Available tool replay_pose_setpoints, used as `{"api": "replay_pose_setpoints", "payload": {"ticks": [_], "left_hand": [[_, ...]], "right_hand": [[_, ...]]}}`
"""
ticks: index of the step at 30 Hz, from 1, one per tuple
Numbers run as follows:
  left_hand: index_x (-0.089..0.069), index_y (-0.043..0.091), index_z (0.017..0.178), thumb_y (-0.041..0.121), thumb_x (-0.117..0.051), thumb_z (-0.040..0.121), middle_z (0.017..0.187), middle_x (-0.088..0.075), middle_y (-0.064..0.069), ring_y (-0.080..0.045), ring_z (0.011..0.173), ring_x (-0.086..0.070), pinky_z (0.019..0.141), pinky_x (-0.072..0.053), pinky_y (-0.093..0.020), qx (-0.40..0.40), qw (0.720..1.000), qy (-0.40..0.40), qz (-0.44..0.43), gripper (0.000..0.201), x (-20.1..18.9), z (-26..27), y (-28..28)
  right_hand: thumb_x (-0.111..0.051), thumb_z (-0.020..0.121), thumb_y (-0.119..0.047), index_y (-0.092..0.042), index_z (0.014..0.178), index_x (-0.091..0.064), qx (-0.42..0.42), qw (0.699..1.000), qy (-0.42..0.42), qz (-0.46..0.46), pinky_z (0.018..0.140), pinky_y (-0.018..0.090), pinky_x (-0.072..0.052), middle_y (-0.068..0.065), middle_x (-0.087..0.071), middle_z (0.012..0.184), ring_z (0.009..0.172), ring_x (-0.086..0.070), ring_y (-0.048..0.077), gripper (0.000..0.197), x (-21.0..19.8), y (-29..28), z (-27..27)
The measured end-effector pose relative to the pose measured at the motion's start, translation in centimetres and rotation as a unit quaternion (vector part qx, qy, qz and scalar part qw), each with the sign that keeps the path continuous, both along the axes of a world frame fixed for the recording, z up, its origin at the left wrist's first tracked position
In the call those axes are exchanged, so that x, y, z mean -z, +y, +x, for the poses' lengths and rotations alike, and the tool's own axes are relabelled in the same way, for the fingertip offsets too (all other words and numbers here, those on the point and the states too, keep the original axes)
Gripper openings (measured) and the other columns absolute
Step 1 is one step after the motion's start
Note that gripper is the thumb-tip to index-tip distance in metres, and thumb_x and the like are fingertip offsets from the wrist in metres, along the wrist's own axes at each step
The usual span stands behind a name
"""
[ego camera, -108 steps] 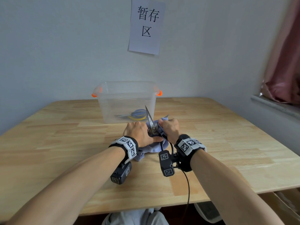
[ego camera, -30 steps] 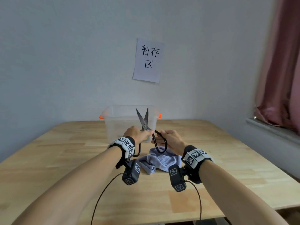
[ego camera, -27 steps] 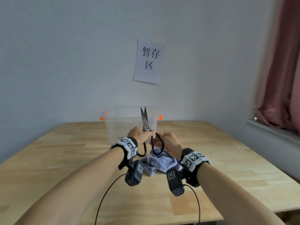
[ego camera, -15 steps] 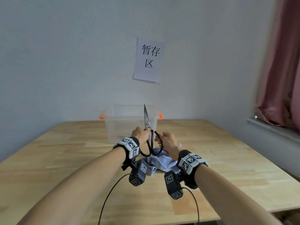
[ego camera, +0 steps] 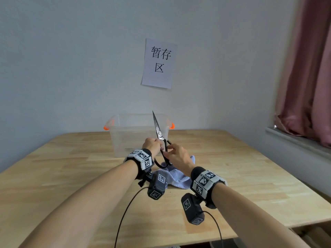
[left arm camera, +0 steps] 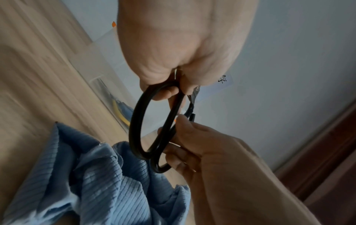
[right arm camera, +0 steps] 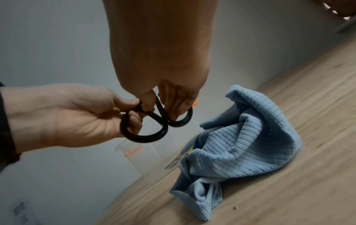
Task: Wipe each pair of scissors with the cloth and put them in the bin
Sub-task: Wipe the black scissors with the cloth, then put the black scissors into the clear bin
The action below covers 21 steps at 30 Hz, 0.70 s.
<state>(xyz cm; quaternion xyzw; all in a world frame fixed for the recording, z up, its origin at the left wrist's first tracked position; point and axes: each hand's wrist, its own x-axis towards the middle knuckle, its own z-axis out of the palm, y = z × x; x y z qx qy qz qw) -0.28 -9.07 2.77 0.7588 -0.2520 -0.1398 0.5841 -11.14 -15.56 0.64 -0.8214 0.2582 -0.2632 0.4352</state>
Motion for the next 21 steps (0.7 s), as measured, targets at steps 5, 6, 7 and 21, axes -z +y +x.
{"api": "replay_pose_setpoints", "payload": {"ticks": [5,6,7,21], "left_hand": [[-0.063,0.005,0.074,0.006,-0.041,0.099,0.085,-0.067,-0.011,-0.022,0.070,-0.060,0.064,-0.052,-0.022,0.003,1.000,0.021,-0.008,0.034,-0.3,-0.7,-0.5],[-0.063,0.007,0.067,0.007,-0.042,0.098,0.085,-0.069,-0.010,-0.027,0.078,-0.063,0.076,-0.055,-0.025,0.009,1.000,0.017,0.001,0.038,-0.3,-0.6,-0.5],[-0.066,0.009,0.064,0.011,-0.043,0.097,0.087,-0.072,-0.009,-0.030,0.085,-0.066,0.086,-0.056,-0.031,0.019,1.000,0.007,0.017,0.040,-0.3,-0.5,-0.6],[-0.050,0.010,0.138,0.011,-0.049,0.092,0.143,-0.044,-0.010,-0.028,0.134,-0.037,0.108,-0.024,-0.035,0.019,0.832,-0.513,0.212,0.046,-7.7,2.8,1.2]], "right_hand": [[-0.064,0.094,-0.014,-0.004,0.128,-0.045,0.000,0.999,0.034,-0.013,0.042,0.008,-0.038,0.011,-0.064,0.102,0.066,-0.057,0.006,0.040,-0.1,0.3,0.0],[-0.064,0.095,-0.015,-0.004,0.128,-0.045,0.011,0.999,0.040,-0.021,0.043,0.010,-0.037,0.011,-0.063,0.105,0.069,-0.056,0.007,0.039,-0.1,0.3,0.2],[-0.062,0.096,-0.016,-0.004,0.127,-0.045,0.022,0.998,0.043,-0.029,0.043,0.011,-0.037,0.011,-0.062,0.106,0.071,-0.055,0.008,0.038,-0.1,0.2,0.2],[-0.063,0.094,-0.012,-0.004,0.127,-0.054,0.022,0.990,0.062,-0.122,0.072,0.027,-0.040,0.017,-0.064,0.115,0.091,-0.054,0.022,0.035,-6.4,-4.5,2.9]]}}
